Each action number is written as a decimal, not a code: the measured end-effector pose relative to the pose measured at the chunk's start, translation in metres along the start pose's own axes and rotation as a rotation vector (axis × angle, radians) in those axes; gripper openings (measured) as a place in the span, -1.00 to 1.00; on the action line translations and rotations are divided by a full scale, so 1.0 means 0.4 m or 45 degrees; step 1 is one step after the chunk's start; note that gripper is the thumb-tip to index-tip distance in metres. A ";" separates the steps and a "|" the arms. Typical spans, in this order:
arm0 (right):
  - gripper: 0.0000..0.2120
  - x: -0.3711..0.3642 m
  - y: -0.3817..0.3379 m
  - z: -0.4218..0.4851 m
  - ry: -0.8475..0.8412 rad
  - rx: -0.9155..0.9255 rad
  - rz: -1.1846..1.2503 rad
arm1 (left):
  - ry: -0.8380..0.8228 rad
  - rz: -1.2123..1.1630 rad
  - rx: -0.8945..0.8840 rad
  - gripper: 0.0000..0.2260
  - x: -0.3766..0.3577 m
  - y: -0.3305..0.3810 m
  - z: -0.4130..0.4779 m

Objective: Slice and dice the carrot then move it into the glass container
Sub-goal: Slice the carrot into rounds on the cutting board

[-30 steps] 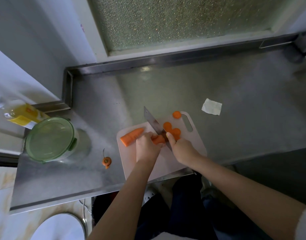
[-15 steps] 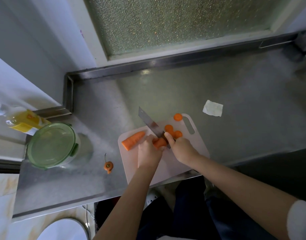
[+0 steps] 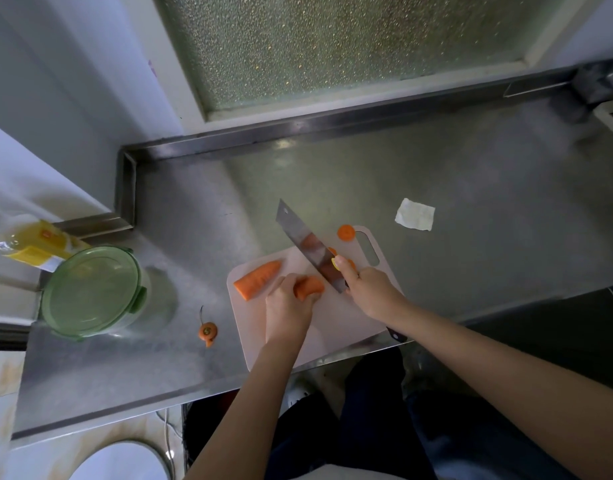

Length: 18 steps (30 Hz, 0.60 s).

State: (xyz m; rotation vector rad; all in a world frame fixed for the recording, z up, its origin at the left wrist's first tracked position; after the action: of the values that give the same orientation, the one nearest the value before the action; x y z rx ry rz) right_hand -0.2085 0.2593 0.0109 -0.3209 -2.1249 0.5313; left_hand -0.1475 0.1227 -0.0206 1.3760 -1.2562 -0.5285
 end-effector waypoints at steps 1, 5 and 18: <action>-0.50 0.000 0.001 -0.002 -0.005 0.002 0.004 | 0.006 0.017 0.007 -0.83 0.001 0.002 0.002; -0.40 0.004 -0.002 -0.022 -0.003 -0.010 0.020 | -0.002 0.108 0.003 -0.81 0.003 0.009 0.010; -0.41 -0.004 -0.004 -0.037 -0.025 -0.028 0.020 | 0.011 0.148 -0.006 -0.81 0.005 0.024 0.007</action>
State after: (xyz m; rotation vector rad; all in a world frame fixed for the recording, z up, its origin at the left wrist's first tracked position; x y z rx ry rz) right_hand -0.1957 0.2611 0.0181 -0.3463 -2.1503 0.5228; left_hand -0.1529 0.1218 -0.0122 1.2917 -1.3180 -0.4441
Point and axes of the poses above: each hand's wrist, its own z-axis towards the middle knuckle, its own x-axis out of the back of the hand, y = z × x, the point moved 3 cm from there along z, towards the middle knuckle, and after that the axes turned 14 degrees about -z, right-handed, at the moved point
